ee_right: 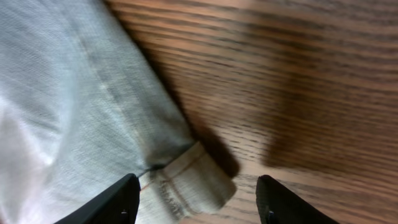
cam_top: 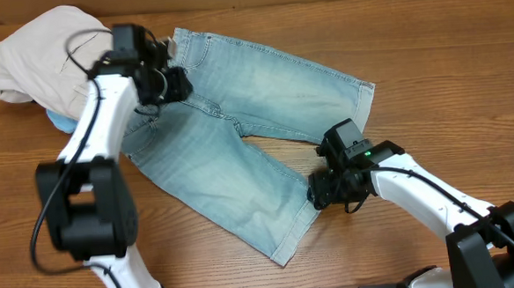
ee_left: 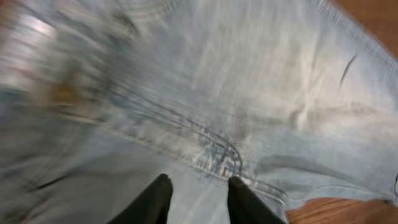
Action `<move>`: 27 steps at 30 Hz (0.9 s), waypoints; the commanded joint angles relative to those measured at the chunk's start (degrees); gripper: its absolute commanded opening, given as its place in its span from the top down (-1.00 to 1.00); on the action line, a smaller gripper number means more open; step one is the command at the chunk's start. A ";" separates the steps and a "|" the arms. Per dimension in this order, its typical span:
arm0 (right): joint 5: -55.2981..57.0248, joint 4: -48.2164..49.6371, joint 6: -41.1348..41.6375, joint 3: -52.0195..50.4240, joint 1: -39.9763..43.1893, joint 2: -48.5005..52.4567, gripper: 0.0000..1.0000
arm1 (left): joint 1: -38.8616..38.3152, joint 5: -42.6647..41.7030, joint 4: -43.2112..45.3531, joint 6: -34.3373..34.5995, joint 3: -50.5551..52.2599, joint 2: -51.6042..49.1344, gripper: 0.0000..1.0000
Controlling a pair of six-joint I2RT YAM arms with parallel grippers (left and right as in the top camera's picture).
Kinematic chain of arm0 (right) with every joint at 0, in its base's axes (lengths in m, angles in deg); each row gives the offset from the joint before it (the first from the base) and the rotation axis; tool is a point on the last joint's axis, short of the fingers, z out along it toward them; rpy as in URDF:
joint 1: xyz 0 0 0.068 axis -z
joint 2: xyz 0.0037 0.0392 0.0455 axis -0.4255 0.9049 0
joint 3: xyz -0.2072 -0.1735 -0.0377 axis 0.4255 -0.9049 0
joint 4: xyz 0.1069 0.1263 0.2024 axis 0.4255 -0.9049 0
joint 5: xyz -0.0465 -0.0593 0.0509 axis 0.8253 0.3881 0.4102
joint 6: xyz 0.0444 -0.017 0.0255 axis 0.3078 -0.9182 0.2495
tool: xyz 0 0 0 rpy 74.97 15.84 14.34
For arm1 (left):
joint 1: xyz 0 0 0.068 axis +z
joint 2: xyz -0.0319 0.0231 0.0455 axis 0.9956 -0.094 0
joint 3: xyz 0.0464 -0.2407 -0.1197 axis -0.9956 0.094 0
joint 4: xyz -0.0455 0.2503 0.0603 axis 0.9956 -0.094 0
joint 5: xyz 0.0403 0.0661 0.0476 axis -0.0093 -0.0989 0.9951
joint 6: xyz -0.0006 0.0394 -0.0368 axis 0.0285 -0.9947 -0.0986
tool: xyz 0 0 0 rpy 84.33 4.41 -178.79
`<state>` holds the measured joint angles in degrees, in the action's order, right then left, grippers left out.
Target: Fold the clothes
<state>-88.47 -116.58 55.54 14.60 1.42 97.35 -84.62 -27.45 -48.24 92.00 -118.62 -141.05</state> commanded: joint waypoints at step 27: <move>23.98 -9.18 9.51 8.81 12.90 0.28 0.82 | 1.53 10.29 -3.34 0.52 16.09 -0.02 0.31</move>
<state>-72.67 -124.76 66.93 22.56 12.02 97.53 -83.81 -14.42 -52.22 92.68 -102.47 -140.99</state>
